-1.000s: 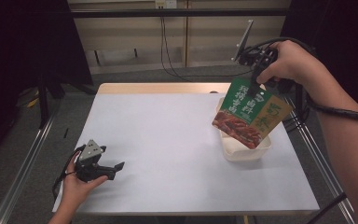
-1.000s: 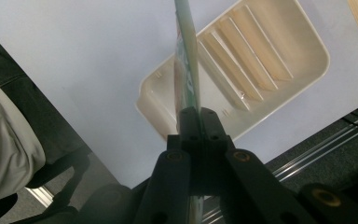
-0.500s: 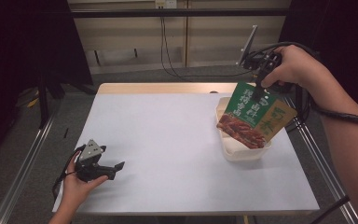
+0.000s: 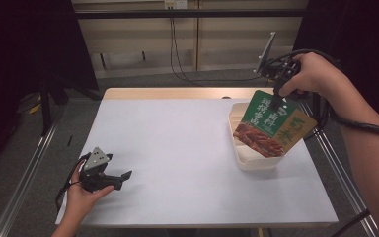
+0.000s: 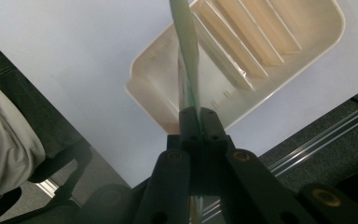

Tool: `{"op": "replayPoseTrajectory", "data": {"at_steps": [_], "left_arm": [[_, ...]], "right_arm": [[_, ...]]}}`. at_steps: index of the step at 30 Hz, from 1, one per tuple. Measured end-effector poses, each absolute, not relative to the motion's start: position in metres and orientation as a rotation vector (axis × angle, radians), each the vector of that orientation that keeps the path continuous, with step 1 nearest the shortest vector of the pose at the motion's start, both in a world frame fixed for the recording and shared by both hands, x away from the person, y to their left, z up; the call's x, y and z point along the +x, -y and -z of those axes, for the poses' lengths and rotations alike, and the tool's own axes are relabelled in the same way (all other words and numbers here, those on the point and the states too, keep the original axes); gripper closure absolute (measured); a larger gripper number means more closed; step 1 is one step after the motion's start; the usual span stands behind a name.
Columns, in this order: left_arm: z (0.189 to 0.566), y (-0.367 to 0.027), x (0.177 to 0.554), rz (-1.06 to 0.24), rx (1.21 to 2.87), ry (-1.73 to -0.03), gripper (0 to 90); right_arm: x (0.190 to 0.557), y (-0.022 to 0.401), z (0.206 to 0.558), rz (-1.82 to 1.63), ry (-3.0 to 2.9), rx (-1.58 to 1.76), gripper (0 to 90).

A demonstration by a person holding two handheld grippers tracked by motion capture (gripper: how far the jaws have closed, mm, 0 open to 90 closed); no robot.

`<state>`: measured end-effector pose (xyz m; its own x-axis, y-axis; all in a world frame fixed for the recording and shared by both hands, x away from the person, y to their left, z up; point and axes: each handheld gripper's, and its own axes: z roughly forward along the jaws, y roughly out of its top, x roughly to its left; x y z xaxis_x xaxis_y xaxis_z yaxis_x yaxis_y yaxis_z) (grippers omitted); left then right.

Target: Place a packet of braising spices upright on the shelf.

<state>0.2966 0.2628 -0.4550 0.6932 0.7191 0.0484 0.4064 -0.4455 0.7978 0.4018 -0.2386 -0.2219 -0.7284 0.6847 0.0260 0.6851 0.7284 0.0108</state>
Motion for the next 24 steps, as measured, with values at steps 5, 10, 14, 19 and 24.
{"op": "replayPoseTrajectory", "data": {"at_steps": [5, 10, 14, 19, 24], "left_arm": [[0.455, -0.263, 0.296, -0.489, 2.092, -0.862, 6.7], [0.454, -0.264, 0.297, -0.492, 2.089, -0.857, 6.7], [0.455, -0.263, 0.297, -0.495, 2.095, -0.854, 6.7], [0.455, -0.263, 0.297, -0.494, 2.092, -0.852, 6.7], [0.455, -0.263, 0.297, -0.496, 2.093, -0.853, 6.7]], "right_arm": [[0.404, 0.237, 0.227, 0.010, 2.891, -1.158, 90.0], [0.405, 0.235, 0.230, 0.004, 2.885, -1.160, 90.0], [0.406, 0.234, 0.233, -0.001, 2.884, -1.157, 90.0], [0.407, 0.234, 0.238, 0.002, 2.876, -1.156, 90.0], [0.408, 0.233, 0.240, -0.002, 2.875, -1.148, 90.0]]}}
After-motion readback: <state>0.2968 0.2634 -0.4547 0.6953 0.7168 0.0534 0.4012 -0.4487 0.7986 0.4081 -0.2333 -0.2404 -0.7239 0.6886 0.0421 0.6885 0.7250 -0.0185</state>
